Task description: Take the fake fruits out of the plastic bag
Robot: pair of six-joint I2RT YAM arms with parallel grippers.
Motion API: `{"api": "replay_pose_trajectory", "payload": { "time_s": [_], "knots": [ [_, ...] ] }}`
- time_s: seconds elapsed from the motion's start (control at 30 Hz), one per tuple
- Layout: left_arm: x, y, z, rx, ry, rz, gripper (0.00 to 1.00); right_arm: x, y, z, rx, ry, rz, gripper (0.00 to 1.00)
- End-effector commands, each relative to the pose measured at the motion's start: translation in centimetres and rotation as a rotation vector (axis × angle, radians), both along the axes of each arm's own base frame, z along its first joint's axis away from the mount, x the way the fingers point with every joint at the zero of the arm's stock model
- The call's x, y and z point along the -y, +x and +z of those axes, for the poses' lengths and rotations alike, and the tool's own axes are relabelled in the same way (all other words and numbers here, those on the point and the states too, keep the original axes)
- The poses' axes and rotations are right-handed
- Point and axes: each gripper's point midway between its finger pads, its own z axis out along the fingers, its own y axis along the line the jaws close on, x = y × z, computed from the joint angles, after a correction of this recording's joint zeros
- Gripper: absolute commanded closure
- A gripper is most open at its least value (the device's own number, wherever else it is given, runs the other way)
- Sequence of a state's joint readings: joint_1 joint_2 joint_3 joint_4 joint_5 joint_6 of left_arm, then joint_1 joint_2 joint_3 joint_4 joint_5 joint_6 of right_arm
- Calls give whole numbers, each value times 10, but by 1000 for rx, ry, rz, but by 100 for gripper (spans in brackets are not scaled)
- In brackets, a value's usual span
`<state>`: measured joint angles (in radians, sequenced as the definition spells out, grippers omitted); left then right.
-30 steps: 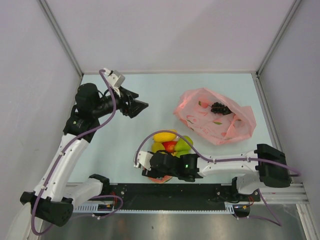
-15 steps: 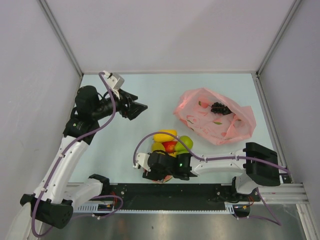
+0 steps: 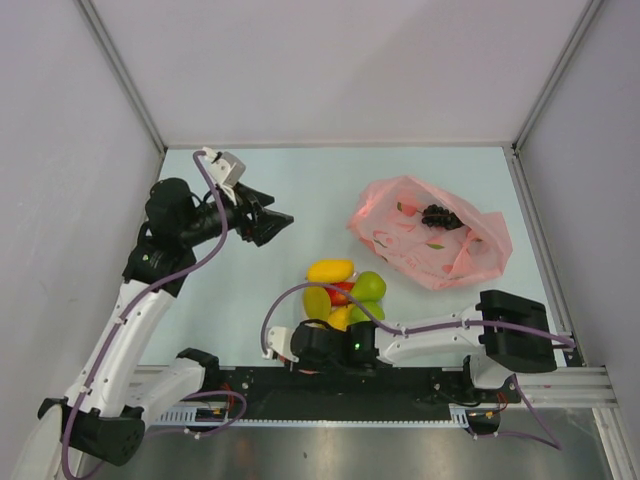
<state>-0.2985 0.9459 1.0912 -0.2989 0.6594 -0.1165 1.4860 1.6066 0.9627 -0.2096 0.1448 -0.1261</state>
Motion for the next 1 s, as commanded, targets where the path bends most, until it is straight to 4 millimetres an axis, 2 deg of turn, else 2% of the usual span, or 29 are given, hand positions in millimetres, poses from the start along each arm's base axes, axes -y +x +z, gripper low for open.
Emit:
{"api": "replay_pose_trajectory", "payload": {
  "time_s": [0.0,0.03,0.07,0.1,0.23,0.37,0.47,0.73,0.97],
  "knots": [
    [-2,-6,11,35,-26,-7,25,-6,1,5,44,29,-21,79],
    [-2,-6,11,38,-25,-8,25,-6,3,7,57,32,-23,85],
    [-2,-7,12,42,-25,-7,25,-6,6,10,68,34,-30,97],
    [-2,-7,13,43,-25,-9,25,-7,10,14,91,35,-26,100],
    [-2,-5,14,47,-18,-7,25,-13,12,49,108,75,-5,100],
    [-1,1,18,40,-13,-4,25,-9,20,80,144,103,-29,100],
    [0,3,22,40,-13,-5,25,-6,29,89,154,116,-83,100],
    [5,13,21,14,-34,-11,25,3,58,90,151,114,-174,100],
    [9,18,17,-8,-43,-18,25,18,64,80,106,97,-233,100]
  ]
}}
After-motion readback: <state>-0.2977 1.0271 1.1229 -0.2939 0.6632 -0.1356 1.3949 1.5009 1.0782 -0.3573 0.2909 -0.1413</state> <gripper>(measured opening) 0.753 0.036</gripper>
